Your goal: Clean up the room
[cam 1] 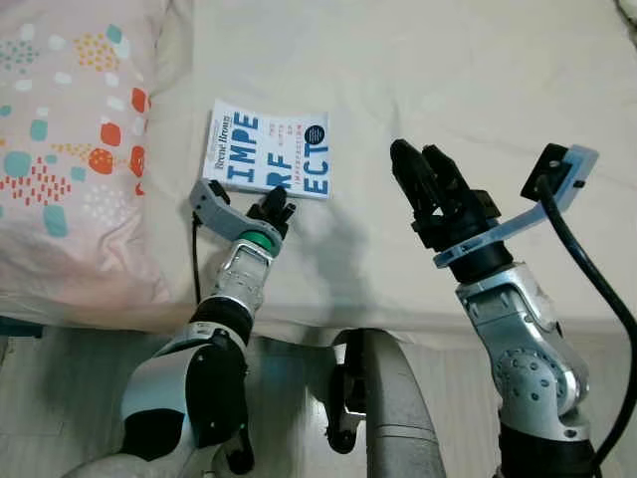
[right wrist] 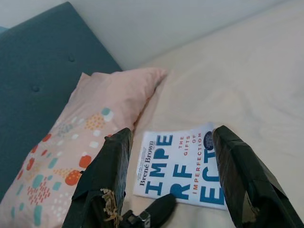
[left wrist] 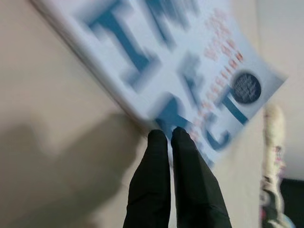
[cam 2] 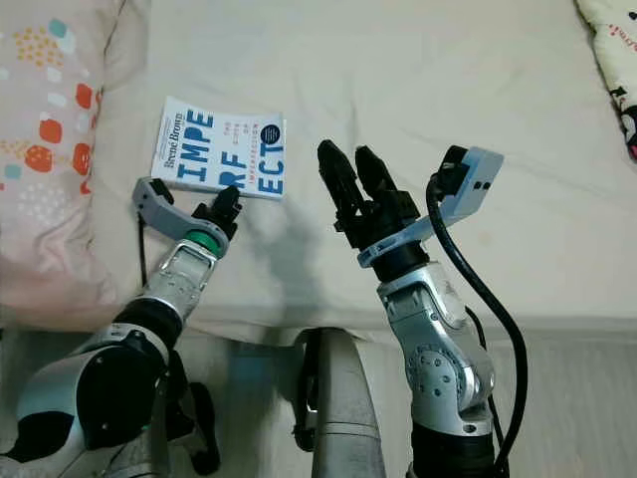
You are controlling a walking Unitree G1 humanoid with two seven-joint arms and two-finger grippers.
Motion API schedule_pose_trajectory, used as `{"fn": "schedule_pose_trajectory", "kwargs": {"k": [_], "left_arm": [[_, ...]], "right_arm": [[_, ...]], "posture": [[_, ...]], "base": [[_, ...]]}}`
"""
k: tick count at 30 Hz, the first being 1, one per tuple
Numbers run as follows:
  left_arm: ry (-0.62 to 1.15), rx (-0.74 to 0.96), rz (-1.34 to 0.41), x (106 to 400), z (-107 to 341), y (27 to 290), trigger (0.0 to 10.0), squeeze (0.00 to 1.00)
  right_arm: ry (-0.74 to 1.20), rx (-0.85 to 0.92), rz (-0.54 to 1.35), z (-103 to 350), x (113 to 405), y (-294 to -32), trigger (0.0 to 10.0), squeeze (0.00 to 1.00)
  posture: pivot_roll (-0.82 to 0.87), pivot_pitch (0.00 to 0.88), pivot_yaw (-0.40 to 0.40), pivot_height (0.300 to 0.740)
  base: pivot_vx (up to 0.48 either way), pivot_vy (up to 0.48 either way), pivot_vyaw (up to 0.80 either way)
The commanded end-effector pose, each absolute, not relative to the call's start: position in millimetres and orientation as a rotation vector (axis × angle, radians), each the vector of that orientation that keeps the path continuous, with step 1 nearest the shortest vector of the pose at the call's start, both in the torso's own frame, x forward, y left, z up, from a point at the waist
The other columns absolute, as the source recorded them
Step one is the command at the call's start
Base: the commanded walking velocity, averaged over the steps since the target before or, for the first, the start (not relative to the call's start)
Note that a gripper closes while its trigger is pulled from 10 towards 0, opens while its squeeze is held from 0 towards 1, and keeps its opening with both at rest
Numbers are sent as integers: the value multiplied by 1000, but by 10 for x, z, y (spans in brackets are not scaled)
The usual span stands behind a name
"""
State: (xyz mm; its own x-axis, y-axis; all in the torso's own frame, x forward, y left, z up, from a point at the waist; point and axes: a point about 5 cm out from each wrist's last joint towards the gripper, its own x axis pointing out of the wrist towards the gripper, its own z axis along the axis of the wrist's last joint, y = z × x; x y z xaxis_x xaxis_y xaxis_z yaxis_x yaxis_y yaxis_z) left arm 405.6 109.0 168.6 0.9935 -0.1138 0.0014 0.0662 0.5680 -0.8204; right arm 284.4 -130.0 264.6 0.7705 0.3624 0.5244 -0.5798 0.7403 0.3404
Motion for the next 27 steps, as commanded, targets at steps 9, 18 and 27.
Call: {"fn": "schedule_pose_trajectory", "kwargs": {"k": [9, 18, 27], "left_arm": [[124, -911, 46, 3898, 1328, 1544, 10000, 0], [-25, -407, -226, 3649, 1630, 1275, 10000, 78], [-304, -164, -554, 3269, 2402, 1039, 10000, 0]], "right_arm": [[-433, 525, 511, 2501, 2811, -1377, 10000, 0], [-430, 479, 484, 2440, 2822, -1443, 10000, 0], [-398, 349, 348, 2268, 2803, -1503, 10000, 0]], "posture": [[-170, 362, 29, 612], [-126, 309, 36, 612], [-73, 224, 45, 612]], "base": [[0, 0, 0], [0, 0, 0], [0, 0, 0]]}}
